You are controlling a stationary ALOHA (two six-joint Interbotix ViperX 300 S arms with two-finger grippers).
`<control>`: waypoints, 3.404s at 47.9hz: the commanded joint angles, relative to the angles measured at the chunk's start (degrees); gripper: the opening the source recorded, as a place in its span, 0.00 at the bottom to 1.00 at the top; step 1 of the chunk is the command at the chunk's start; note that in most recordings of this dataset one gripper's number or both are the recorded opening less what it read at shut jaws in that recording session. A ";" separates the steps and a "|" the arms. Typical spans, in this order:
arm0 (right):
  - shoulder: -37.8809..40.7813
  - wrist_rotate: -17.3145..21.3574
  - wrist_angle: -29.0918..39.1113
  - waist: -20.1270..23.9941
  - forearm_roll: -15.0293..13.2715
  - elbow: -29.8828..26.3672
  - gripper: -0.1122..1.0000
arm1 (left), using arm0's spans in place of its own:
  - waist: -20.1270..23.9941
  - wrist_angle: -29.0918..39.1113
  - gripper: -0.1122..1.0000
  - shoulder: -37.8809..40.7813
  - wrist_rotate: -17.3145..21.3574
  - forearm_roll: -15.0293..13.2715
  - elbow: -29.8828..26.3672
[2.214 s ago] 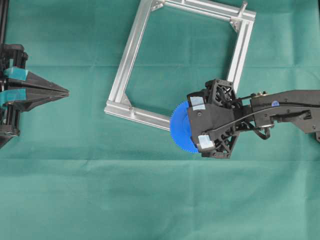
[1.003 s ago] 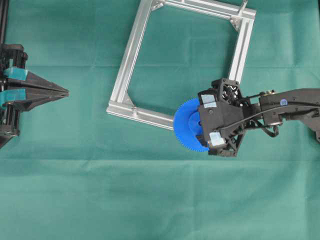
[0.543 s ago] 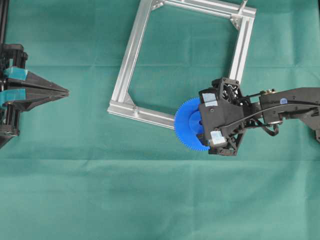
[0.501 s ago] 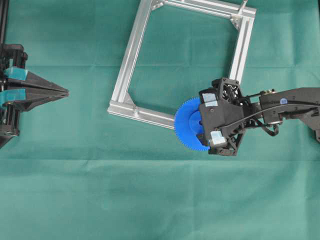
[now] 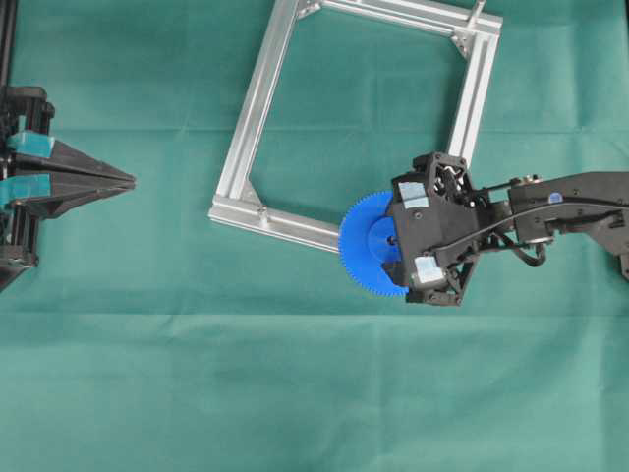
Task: Find the location of the shaft and insert the gear.
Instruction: 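Adjust the gear position until the shaft tip enters the bore, then push the gear onto the shaft with the right gripper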
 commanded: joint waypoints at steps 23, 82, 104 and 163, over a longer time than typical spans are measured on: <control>0.97 -0.26 -2.20 -0.79 -0.44 -1.05 0.73 | 0.09 -0.26 0.11 0.26 0.00 -0.09 -1.76; 4.13 0.00 -4.48 0.18 0.26 0.44 0.73 | 0.09 -0.26 0.11 0.26 0.00 -0.09 -1.85; 4.13 0.00 -4.48 0.18 0.26 0.35 0.73 | 0.09 -0.26 0.11 0.26 0.00 -0.09 -1.85; -9.32 -0.44 3.87 0.18 -0.18 -0.70 0.85 | 0.09 -0.18 0.11 0.18 0.00 -0.09 -1.85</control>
